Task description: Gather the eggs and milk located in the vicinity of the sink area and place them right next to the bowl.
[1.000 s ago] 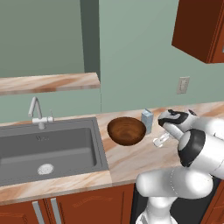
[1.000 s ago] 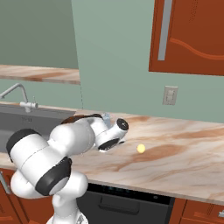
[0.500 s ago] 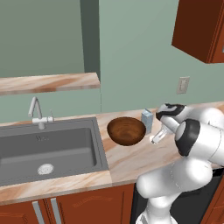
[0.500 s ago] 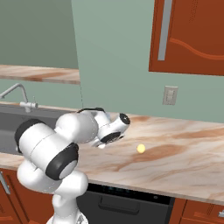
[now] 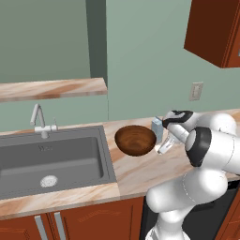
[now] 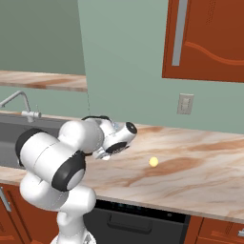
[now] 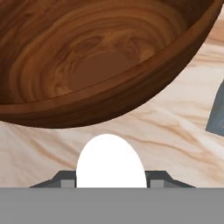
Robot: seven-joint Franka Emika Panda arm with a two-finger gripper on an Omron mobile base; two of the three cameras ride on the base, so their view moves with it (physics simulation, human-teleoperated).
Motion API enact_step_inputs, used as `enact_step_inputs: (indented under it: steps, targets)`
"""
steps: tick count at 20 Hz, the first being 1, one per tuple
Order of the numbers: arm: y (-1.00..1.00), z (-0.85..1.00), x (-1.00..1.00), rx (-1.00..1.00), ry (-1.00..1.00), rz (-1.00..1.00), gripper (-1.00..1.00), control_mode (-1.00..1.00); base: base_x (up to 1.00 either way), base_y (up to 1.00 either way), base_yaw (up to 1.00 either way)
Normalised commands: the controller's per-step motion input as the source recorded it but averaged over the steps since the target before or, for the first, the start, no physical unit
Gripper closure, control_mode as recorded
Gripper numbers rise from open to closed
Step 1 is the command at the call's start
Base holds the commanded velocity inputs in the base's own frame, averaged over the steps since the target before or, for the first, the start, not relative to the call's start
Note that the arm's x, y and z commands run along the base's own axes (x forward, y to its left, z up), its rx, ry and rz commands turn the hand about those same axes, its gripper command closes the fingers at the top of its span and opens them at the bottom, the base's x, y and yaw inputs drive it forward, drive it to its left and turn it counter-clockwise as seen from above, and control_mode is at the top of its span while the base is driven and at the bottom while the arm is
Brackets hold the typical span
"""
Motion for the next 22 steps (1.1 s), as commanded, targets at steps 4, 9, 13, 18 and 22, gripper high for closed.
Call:
enact_step_inputs:
  steps: [4,9,13,18,22]
  targets:
    - [0.18,-0.08,0.0,0.0,-0.01,0.02,1.0,-1.0,0.0,0.0,0.0]
    - [0.06,-0.14,0.0,0.0,0.0,0.0,1.0,-1.0,0.0,0.0,0.0]
    - [0.06,-0.05,0.07,0.0,0.0,0.0,1.0,-1.0,0.0,0.0,0.0]
    - [0.06,0.0,0.09,0.0,-0.01,0.0,1.0,-1.0,0.0,0.0,0.0]
    - [0.03,0.0,0.04,0.0,0.0,0.0,1.0,-1.0,0.0,0.0,0.0]
